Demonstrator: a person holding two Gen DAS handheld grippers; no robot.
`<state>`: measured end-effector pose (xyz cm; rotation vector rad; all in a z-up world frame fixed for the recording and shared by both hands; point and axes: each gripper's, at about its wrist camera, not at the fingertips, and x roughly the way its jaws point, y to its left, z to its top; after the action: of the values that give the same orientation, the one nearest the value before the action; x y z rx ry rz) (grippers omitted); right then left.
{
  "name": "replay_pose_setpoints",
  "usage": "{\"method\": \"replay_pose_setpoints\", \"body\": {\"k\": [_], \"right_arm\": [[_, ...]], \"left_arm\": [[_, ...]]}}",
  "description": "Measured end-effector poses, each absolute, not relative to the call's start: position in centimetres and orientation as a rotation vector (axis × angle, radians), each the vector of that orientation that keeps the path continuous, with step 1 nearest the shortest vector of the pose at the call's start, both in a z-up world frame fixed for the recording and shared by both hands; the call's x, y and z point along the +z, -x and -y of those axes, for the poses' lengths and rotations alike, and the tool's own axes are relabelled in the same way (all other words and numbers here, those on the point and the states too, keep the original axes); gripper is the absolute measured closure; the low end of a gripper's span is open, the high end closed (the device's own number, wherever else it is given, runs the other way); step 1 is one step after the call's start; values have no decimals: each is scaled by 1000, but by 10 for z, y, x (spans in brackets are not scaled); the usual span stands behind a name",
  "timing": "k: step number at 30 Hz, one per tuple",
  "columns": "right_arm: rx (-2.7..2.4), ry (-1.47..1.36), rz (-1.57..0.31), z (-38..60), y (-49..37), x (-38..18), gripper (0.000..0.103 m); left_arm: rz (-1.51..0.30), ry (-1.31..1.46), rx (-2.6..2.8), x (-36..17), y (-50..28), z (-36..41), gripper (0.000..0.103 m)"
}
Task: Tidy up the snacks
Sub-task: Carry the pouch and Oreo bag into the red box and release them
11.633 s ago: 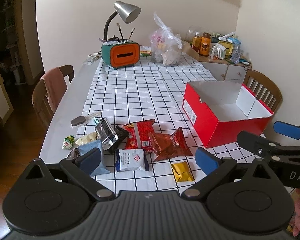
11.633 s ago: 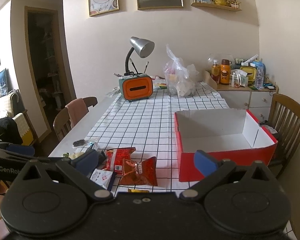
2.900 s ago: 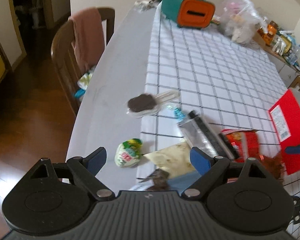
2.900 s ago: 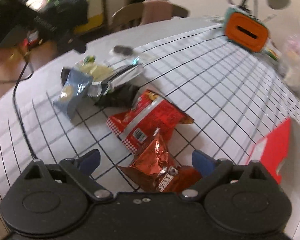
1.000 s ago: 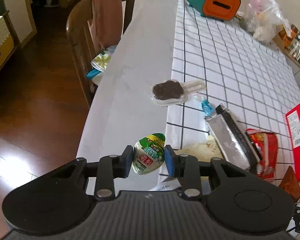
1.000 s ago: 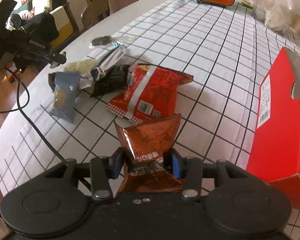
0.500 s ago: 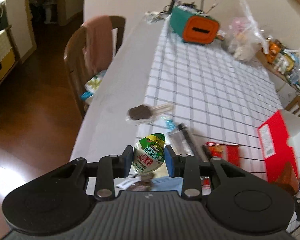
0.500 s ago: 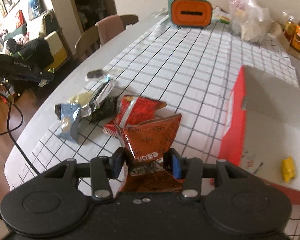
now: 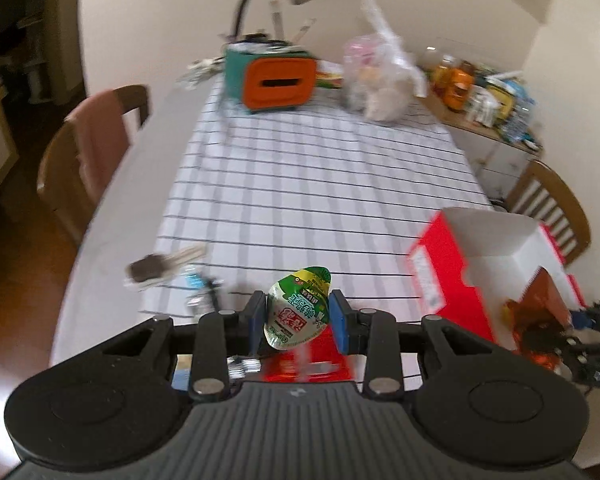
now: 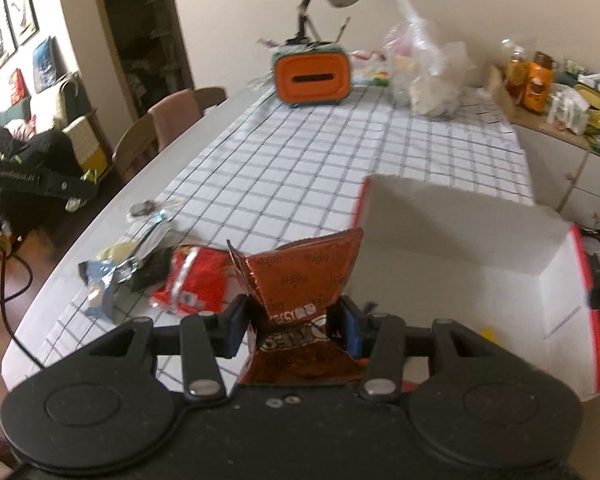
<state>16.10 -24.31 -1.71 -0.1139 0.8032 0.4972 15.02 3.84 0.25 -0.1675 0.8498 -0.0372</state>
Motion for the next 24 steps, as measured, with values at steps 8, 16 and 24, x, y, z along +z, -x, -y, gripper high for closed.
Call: {"method": "replay_pose_setpoints", "body": {"k": [8, 16, 24], "right_arm": [[440, 87, -778, 304, -171, -10, 56], [395, 82, -789, 359, -186, -15, 56], [359, 89, -798, 396, -209, -24, 56]], "left_arm": [[-846, 87, -147, 10, -163, 60, 70], [-878, 18, -212, -1, -179, 147, 70], [-922, -29, -232, -20, -204, 209, 70]]}}
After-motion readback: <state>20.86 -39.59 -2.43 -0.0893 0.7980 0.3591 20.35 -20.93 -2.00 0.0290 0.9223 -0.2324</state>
